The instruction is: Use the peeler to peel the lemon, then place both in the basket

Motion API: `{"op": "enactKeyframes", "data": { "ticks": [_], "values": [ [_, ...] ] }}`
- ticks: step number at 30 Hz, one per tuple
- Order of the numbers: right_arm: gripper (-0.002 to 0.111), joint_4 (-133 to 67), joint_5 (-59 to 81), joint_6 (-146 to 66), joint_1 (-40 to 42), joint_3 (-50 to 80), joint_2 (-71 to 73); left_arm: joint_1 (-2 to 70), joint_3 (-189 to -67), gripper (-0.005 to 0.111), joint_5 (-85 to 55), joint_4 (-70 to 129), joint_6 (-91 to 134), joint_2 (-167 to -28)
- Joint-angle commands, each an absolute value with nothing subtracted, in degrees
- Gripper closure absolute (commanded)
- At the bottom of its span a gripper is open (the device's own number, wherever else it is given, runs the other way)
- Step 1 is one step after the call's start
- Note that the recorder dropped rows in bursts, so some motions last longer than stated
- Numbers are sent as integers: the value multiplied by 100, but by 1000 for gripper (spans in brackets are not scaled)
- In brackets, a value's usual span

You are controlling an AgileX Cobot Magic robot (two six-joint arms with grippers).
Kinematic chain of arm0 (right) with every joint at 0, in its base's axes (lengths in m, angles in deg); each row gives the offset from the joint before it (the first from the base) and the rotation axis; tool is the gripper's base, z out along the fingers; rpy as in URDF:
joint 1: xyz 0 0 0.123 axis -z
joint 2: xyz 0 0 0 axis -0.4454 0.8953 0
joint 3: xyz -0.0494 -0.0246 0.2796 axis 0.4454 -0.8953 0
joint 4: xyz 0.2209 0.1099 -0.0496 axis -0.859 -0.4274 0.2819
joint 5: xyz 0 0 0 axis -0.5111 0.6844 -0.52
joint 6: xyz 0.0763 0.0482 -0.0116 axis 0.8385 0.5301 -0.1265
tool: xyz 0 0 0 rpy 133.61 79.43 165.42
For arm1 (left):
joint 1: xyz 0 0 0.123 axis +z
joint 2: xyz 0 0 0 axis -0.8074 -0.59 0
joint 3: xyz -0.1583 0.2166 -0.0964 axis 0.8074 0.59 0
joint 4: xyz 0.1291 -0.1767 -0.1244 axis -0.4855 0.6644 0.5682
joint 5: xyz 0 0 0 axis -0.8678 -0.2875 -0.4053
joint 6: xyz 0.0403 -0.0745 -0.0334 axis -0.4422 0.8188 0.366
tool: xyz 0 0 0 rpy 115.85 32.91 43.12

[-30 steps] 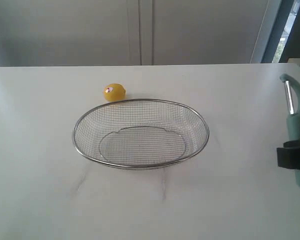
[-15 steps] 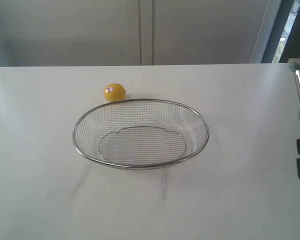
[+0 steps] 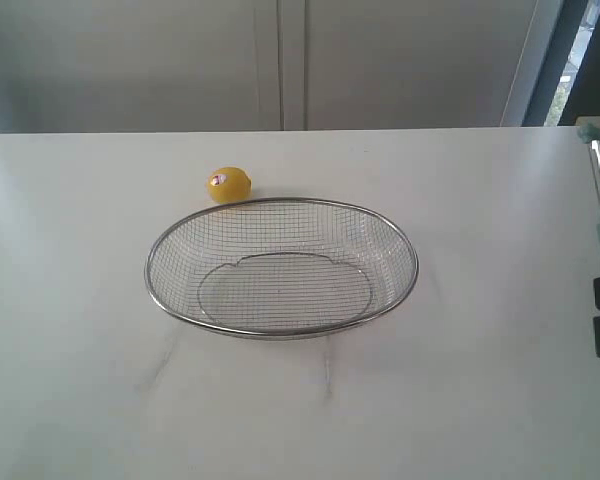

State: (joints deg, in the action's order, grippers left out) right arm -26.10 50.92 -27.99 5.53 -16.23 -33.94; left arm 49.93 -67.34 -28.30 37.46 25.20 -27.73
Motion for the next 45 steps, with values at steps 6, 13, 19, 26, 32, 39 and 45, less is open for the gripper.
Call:
{"op": "enactKeyframes", "data": {
  "ticks": [6, 13, 19, 26, 32, 39, 45],
  "values": [
    [108, -2542, 5018, -2861, 596, -1652, -3444, 4955, -6717, 107, -2829, 3797, 2477, -2755],
    [108, -2542, 5018, -2861, 596, -1652, -3444, 4955, -6717, 107, -2829, 3797, 2368, -2755],
    [108, -2542, 5018, -2861, 596, -1652, -3444, 4955, -6717, 107, -2770, 3797, 2370, -2755],
    [108, -2542, 5018, -2861, 596, -1652, -3444, 4955, -6717, 107, -2644, 3797, 2370, -2755],
    [108, -2542, 5018, -2861, 596, -1652, -3444, 4955, -6717, 107, -1743, 3797, 2370, -2755],
    [108, -2542, 5018, -2861, 596, -1652, -3444, 4955, -6717, 107, -1164, 3797, 2370, -2755],
    [108, -2542, 5018, -2861, 596, -1652, -3444, 4955, -6717, 107, -881, 3797, 2370, -2755]
  ]
}}
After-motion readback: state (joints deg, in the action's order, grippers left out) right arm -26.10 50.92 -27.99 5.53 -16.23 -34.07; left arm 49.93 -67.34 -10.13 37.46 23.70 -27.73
